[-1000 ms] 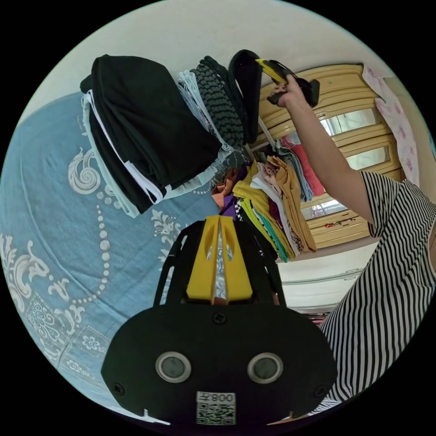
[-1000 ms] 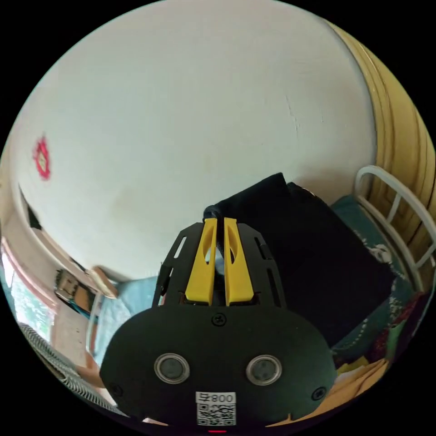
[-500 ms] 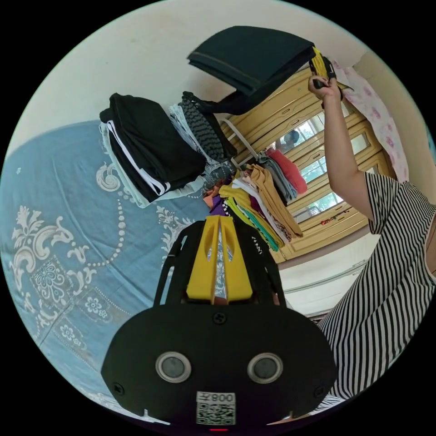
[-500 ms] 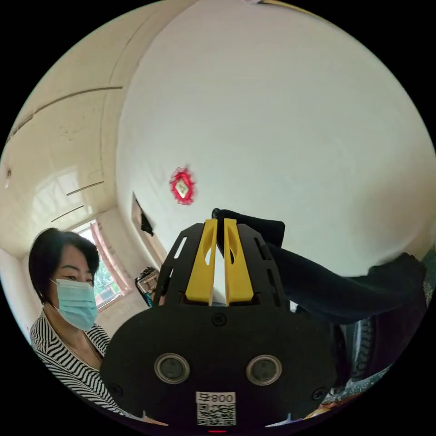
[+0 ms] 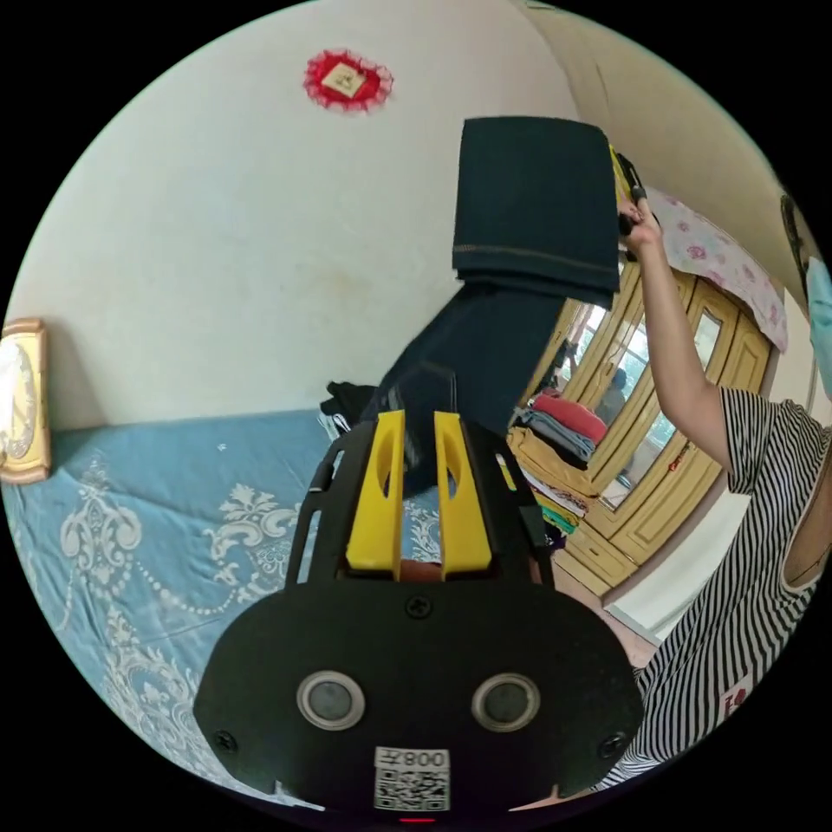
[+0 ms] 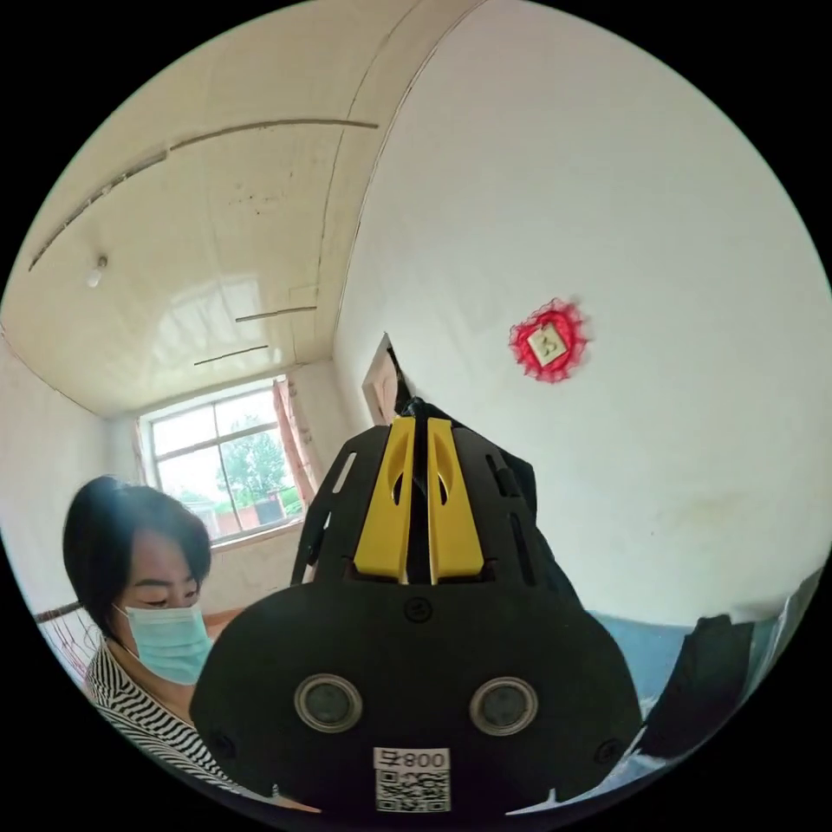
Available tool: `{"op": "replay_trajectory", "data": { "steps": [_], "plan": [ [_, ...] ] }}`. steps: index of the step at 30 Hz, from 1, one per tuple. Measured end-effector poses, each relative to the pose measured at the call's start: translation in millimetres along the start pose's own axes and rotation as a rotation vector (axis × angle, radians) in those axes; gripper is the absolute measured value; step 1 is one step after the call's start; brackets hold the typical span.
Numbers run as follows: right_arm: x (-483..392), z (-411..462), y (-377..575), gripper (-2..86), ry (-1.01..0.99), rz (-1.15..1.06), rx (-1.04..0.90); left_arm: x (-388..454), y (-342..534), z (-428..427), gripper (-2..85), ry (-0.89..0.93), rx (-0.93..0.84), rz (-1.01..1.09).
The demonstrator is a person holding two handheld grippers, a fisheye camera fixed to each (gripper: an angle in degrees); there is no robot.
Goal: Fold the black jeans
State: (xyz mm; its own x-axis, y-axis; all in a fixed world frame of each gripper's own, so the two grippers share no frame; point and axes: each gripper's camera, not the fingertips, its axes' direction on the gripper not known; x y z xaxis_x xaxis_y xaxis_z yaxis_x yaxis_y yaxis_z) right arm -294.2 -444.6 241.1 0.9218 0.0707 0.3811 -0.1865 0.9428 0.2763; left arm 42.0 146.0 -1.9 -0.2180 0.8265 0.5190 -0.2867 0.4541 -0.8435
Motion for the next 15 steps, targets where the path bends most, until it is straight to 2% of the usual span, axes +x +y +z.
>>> {"op": "replay_trajectory", "data": {
  "steps": [5, 8, 10, 15],
  "plan": [
    [-34, 30, 76, 1.7, -0.101, 0.264, -0.13, 17, 85, -150, 10.2, -0.099, -0.031, -0.1],
    [-69, 61, 120, 1.8, -0.191, 0.329, -0.215, 23, 146, -231, 11.8, -0.148, -0.1, -0.148],
    [-91, 80, 141, 1.8, -0.261, 0.358, -0.253, 30, 196, -292, 12.7, -0.194, -0.082, -0.213],
    [-153, 115, 165, 1.8, -0.409, 0.367, -0.3, 42, 269, -372, 13.6, -0.222, -0.074, -0.306]
  ]
}}
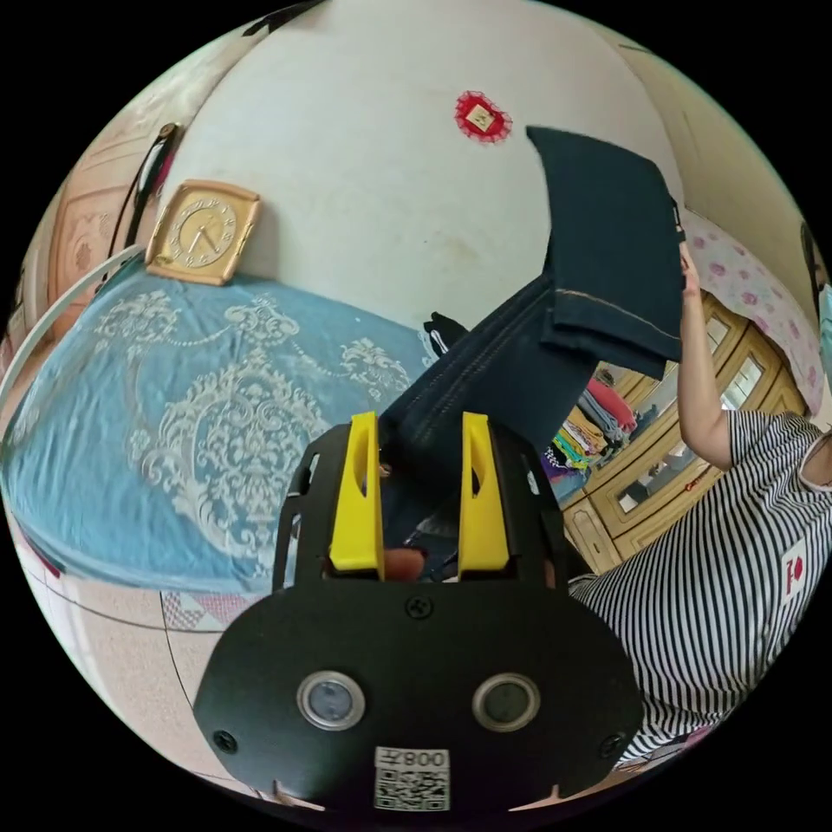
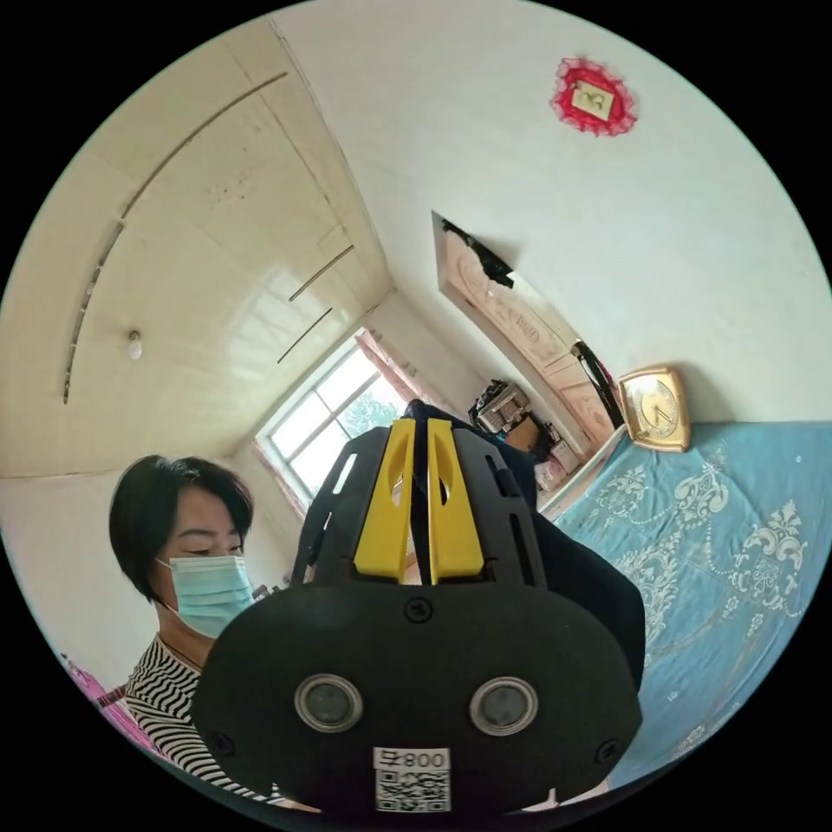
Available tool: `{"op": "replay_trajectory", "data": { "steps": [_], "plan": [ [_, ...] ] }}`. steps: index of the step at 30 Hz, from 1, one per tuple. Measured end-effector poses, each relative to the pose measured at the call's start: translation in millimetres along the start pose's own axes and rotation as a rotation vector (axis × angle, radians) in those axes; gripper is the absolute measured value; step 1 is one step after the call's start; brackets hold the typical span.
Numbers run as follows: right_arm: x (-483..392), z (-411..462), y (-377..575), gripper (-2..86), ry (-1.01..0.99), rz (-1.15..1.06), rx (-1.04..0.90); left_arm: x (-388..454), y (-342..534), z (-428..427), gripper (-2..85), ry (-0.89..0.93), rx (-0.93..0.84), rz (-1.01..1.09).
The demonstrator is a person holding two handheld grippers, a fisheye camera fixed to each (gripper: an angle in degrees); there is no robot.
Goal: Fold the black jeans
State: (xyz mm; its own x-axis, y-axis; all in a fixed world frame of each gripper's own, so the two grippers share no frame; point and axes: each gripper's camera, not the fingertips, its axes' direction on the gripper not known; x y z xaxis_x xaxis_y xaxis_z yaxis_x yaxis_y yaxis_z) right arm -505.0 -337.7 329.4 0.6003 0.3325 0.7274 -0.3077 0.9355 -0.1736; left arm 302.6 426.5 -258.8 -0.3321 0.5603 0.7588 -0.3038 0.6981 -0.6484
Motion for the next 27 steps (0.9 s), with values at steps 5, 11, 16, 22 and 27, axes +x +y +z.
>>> {"op": "replay_trajectory", "data": {
  "steps": [5, 11, 16, 22, 27],
  "plan": [
    [-63, 44, 2, 1.8, 0.001, -0.093, -0.061, 4, 36, -25, 12.6, 0.09, 0.004, 0.005],
    [-105, 65, -2, 1.9, 0.054, -0.15, -0.069, 11, 56, -44, 10.0, 0.129, 0.013, 0.003],
    [-117, 70, -4, 1.9, 0.12, -0.156, -0.055, 25, 67, -69, 5.4, 0.069, -0.032, 0.047],
    [-99, 68, -11, 1.9, 0.163, -0.102, 0.019, 10, 67, -107, 1.1, 0.028, -0.063, 0.04],
    [-93, 88, -31, 1.8, 0.194, -0.063, 0.028, -10, 42, -169, 0.7, -0.053, 0.077, 0.04]
  ]
}}
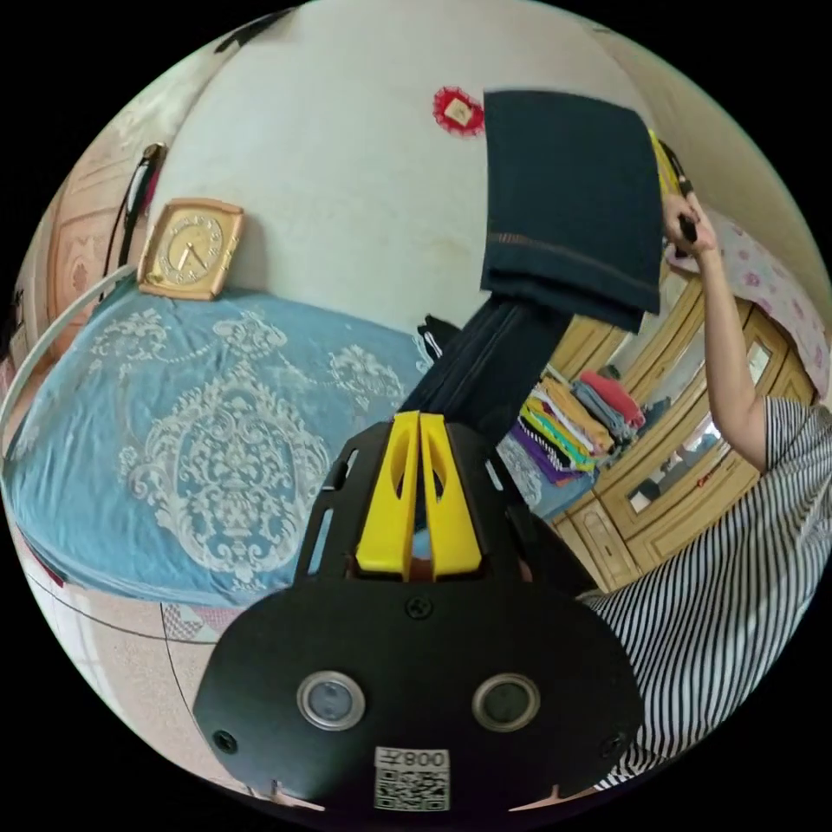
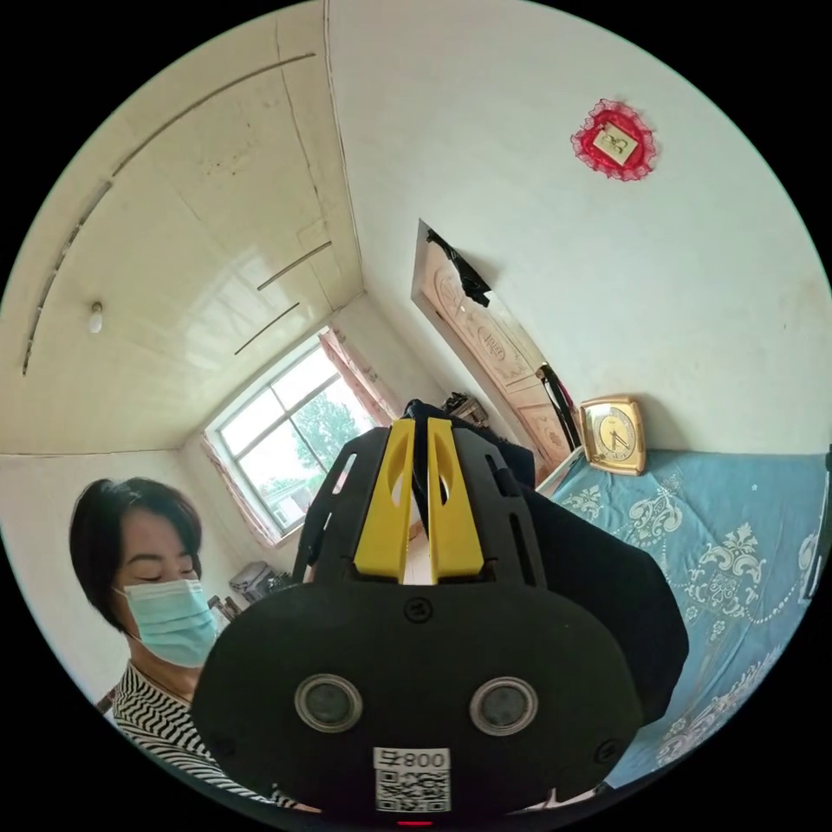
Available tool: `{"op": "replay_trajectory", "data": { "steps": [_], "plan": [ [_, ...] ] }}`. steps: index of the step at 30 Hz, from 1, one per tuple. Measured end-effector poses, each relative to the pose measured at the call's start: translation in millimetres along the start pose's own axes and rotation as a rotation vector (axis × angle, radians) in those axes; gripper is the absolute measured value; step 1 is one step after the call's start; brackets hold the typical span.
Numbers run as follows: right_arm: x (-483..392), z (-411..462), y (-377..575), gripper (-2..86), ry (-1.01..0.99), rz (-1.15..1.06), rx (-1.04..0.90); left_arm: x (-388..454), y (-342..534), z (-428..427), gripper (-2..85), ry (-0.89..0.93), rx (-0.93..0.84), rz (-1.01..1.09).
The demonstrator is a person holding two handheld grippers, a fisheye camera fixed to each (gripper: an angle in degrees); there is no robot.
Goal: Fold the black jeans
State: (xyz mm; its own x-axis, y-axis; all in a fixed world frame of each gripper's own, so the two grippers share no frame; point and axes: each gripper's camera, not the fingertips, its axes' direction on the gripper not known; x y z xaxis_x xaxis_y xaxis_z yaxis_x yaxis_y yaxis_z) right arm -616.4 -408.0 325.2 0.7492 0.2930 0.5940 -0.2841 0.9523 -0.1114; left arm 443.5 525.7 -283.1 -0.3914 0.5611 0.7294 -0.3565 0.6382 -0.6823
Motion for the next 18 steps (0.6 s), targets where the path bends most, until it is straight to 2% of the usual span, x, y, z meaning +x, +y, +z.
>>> {"op": "replay_trajectory", "data": {
  "steps": [4, 5, 7, 10, 15, 18],
  "plan": [
    [-11, 31, -22, 1.7, -0.06, -0.015, 0.012, -17, -30, -51, 2.6, -0.002, 0.104, 0.054],
    [-16, 41, -28, 1.7, -0.081, -0.027, 0.015, -16, -31, -53, 3.2, -0.002, 0.106, 0.071],
    [-23, 57, -37, 1.7, -0.099, -0.048, 0.006, -14, -33, -47, 11.4, 0.022, 0.085, 0.109],
    [-31, 86, -47, 1.6, -0.117, -0.065, -0.017, -19, -41, -23, 14.9, 0.05, 0.017, 0.115],
    [-32, 128, -52, 1.6, -0.113, -0.073, -0.063, -38, -60, 14, 15.2, -0.023, -0.06, 0.126],
    [-23, 151, -53, 1.7, -0.107, -0.067, -0.092, -59, -71, 31, 11.3, -0.028, -0.103, 0.092]
  ]
}}
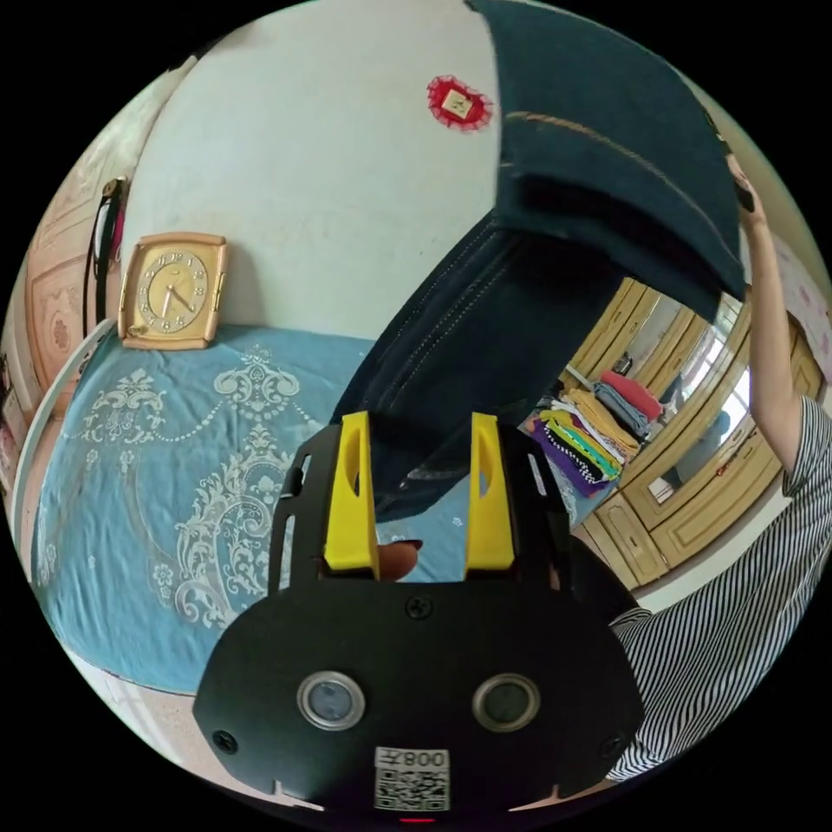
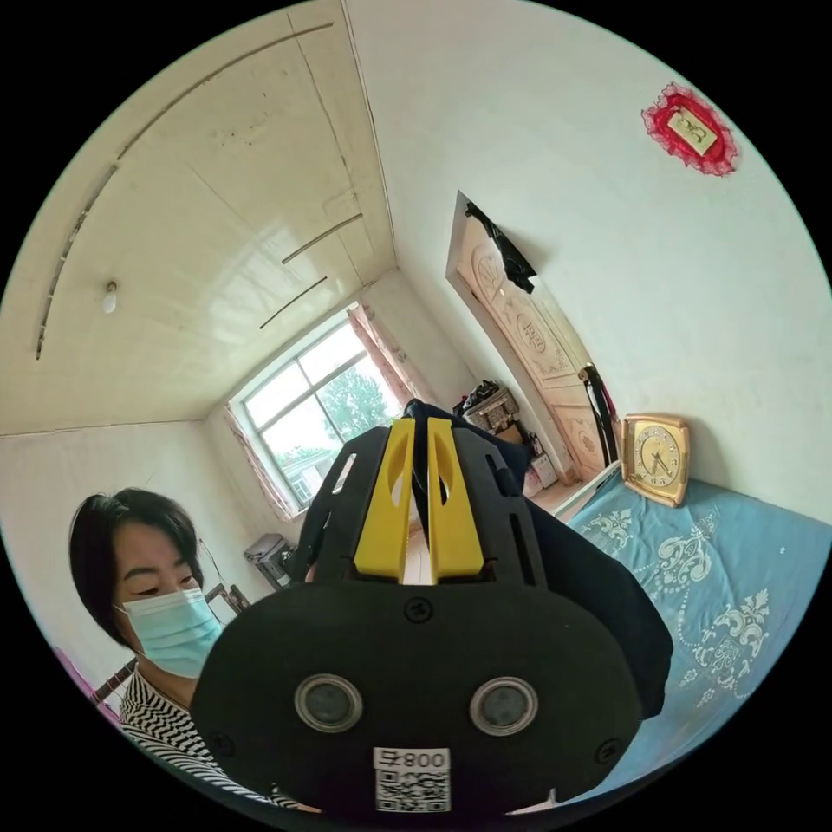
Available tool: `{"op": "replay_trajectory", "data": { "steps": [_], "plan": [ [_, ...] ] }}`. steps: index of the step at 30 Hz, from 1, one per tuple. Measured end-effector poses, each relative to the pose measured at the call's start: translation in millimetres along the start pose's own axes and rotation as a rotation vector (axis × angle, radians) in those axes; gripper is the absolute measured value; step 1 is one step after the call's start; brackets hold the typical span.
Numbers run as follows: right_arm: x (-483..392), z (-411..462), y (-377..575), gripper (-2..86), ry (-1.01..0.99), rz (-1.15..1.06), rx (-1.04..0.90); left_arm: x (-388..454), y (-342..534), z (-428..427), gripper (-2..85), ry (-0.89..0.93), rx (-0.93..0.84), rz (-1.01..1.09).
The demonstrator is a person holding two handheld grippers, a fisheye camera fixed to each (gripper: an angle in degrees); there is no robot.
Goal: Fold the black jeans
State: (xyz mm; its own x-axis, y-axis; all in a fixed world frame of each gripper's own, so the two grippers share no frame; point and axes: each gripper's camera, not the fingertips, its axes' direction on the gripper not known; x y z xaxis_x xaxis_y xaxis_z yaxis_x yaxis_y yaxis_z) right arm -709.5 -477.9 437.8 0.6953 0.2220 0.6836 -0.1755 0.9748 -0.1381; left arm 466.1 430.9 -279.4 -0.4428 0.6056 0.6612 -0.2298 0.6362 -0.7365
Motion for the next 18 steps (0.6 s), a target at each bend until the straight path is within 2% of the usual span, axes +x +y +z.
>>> {"op": "replay_trajectory", "data": {
  "steps": [3, 8, 10, 15, 18],
  "plan": [
    [23, 24, -2, 1.7, 0.007, 0.029, -0.021, -25, -2, 6, 3.9, -0.018, -0.039, -0.067],
    [71, 63, -14, 1.8, 0.003, 0.093, -0.033, -65, -11, -17, 2.0, -0.159, -0.024, -0.17],
    [76, 66, -17, 1.9, 0.0, 0.084, -0.015, -78, -19, -49, 1.7, -0.25, 0.051, -0.199],
    [81, 32, 8, 1.9, 0.051, 0.032, 0.051, -67, -19, -127, 1.5, -0.44, 0.224, -0.112],
    [103, -5, 71, 1.8, 0.152, 0.083, 0.07, -50, 8, -142, 1.5, -0.522, 0.235, -0.051]
  ]
}}
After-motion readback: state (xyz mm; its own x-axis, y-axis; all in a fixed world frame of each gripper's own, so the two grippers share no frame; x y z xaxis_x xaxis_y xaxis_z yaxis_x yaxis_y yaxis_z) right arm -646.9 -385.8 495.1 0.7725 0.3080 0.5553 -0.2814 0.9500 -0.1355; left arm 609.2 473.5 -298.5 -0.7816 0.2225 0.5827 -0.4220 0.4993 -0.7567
